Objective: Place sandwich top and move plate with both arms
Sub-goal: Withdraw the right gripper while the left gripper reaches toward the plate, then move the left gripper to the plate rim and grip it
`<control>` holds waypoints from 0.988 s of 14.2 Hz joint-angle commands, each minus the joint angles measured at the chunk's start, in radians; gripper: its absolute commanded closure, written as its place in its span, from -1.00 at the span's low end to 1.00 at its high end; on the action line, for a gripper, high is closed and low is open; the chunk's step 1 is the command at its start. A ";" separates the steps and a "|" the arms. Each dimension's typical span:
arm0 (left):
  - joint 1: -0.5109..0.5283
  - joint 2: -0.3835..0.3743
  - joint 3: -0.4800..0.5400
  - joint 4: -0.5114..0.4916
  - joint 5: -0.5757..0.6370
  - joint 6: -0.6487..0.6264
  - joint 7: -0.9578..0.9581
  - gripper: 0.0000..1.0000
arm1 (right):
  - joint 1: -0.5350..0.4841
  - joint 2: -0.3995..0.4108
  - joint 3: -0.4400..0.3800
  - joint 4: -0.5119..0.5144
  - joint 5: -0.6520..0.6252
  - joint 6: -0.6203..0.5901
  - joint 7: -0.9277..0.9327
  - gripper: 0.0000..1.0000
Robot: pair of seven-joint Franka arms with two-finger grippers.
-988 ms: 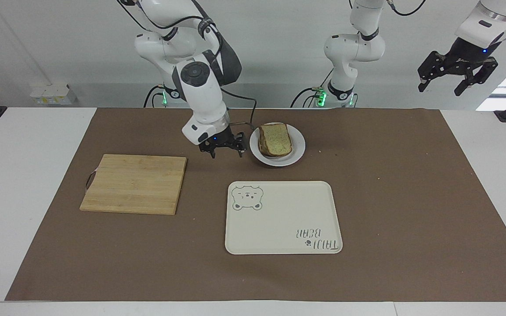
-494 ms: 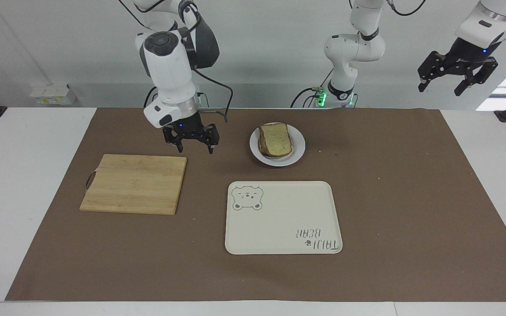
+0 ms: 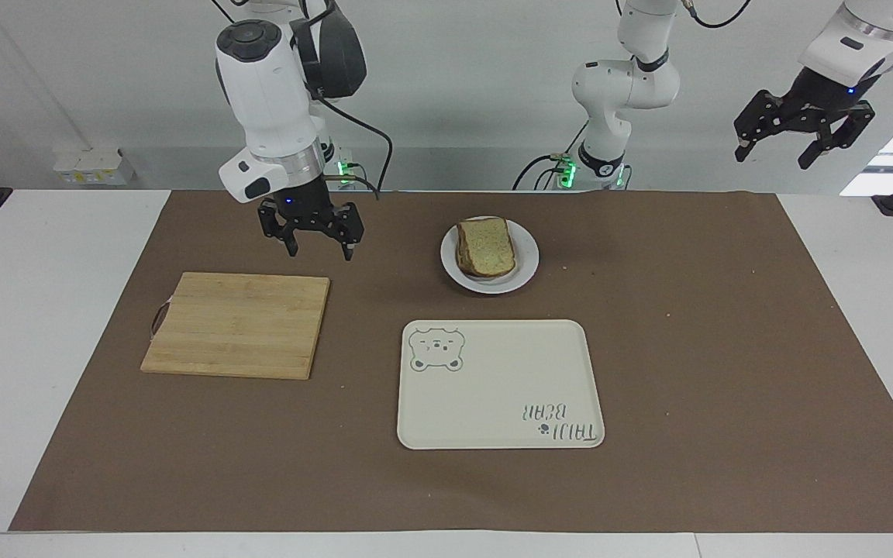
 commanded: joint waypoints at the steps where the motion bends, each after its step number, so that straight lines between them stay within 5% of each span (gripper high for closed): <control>1: -0.007 -0.095 0.001 -0.155 -0.067 0.038 -0.015 -1.00 | 0.003 0.001 -0.054 0.068 -0.025 -0.085 -0.042 -1.00; 6: -0.011 -0.287 -0.009 -0.536 -0.162 0.203 -0.015 -1.00 | 0.068 -0.008 -0.238 0.166 -0.007 -0.258 -0.240 -1.00; 9: -0.019 -0.322 -0.009 -0.673 -0.261 0.278 -0.015 -1.00 | 0.098 -0.035 -0.309 0.211 -0.011 -0.369 -0.329 -1.00; 11: -0.036 -0.344 -0.011 -0.764 -0.321 0.341 -0.015 -1.00 | 0.196 -0.071 -0.437 0.209 -0.005 -0.398 -0.344 -1.00; 14: -0.082 -0.394 -0.011 -0.912 -0.406 0.462 -0.015 -1.00 | 0.188 -0.095 -0.435 0.186 0.009 -0.386 -0.349 -1.00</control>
